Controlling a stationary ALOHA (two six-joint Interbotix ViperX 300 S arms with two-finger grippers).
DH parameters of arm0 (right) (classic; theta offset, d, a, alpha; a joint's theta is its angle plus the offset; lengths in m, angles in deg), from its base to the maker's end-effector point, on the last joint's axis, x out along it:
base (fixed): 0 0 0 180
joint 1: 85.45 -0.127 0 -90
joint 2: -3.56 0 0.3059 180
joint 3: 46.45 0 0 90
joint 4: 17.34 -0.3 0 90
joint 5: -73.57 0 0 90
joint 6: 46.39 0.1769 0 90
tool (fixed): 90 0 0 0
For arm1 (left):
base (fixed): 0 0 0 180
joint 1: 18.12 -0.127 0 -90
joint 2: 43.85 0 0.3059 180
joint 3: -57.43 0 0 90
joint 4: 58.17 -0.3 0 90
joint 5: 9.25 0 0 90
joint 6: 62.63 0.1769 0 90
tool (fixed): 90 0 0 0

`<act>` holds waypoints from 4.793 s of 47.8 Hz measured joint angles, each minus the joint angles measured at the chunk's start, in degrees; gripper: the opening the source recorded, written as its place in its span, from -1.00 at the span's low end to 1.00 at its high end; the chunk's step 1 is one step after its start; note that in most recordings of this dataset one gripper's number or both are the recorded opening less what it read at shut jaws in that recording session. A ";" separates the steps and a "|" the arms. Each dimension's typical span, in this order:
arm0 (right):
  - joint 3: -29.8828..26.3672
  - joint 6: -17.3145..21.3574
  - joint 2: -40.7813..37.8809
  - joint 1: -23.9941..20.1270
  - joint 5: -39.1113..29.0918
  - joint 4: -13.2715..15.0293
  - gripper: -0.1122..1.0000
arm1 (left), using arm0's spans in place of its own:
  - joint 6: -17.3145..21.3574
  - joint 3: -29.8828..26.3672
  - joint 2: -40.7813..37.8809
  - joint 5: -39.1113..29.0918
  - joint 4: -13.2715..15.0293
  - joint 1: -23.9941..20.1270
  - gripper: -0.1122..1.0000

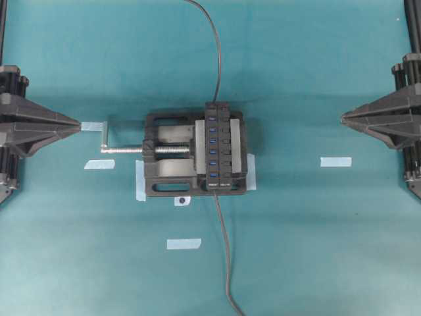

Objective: Insert the USB into the center port of the fixed hub

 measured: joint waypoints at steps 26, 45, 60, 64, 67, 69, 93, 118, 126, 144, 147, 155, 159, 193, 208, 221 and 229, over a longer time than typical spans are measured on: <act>0.26 5.01 -4.66 1.58 -3.25 -2.81 -0.83 | -0.35 -2.81 -5.27 -1.76 -0.26 -0.09 -0.80; -6.86 5.10 -11.87 5.54 -15.21 -2.72 -0.83 | -0.44 -5.01 -5.80 -13.80 -0.26 0.09 -0.80; -11.78 5.10 -19.78 7.56 -22.24 -1.32 -0.83 | -0.44 -5.71 -6.77 -18.90 -0.26 0.35 -0.80; -13.54 5.10 -21.80 8.00 -24.26 -0.70 -0.83 | -0.44 -5.71 -7.21 -18.98 -0.35 0.35 -0.80; -14.85 5.10 -23.47 8.44 -25.93 -0.26 -0.83 | -0.44 -5.71 -7.56 -18.98 -0.35 0.44 -0.80; -15.82 5.10 -24.61 8.79 -27.25 0.18 -0.83 | -0.44 -5.71 -7.73 -18.98 -0.35 0.44 -0.80; -23.12 5.10 -34.98 9.84 -32.26 5.01 -0.83 | -0.44 -5.71 -8.26 -19.16 -0.26 0.62 -0.80; -30.23 5.01 -46.93 10.46 -36.91 9.14 -0.83 | -0.44 -5.71 -8.35 -19.25 -0.35 0.62 -0.80; -32.70 5.01 -49.04 10.55 -38.85 10.72 -0.83 | -0.44 -5.71 -8.44 -19.25 -0.35 0.62 -0.80; -34.19 5.01 -51.77 10.63 -37.79 11.51 -0.83 | -0.44 -5.71 -8.44 -19.25 -0.35 0.62 -0.80; -34.19 5.01 -52.21 10.63 -37.00 11.51 -0.83 | -0.44 -5.71 -8.44 -19.16 -0.26 0.62 -0.80; -34.19 5.01 -53.96 10.90 -34.37 11.78 -0.84 | -0.44 -5.71 -8.44 -19.25 -0.35 0.62 -0.80; -34.19 5.01 -54.93 11.25 -32.96 12.30 -0.84 | -0.44 -5.71 -8.44 -19.25 -0.35 0.62 -0.80; -34.19 5.01 -57.13 11.78 -29.36 12.83 -0.84 | -0.44 -5.71 -8.53 -19.16 -0.26 0.62 -0.80; -34.19 5.01 -57.13 11.78 -28.83 12.83 -0.78 | -0.44 -5.71 -8.44 -19.25 -0.35 0.62 -0.80; -34.19 5.01 -57.13 11.78 -28.65 12.83 -0.38 | -0.44 -5.71 -8.44 -19.25 -0.26 0.62 -0.80; -34.19 5.01 -57.13 11.78 -28.74 12.83 0.40 | -0.44 -5.71 -8.53 -19.25 -0.35 0.62 -0.80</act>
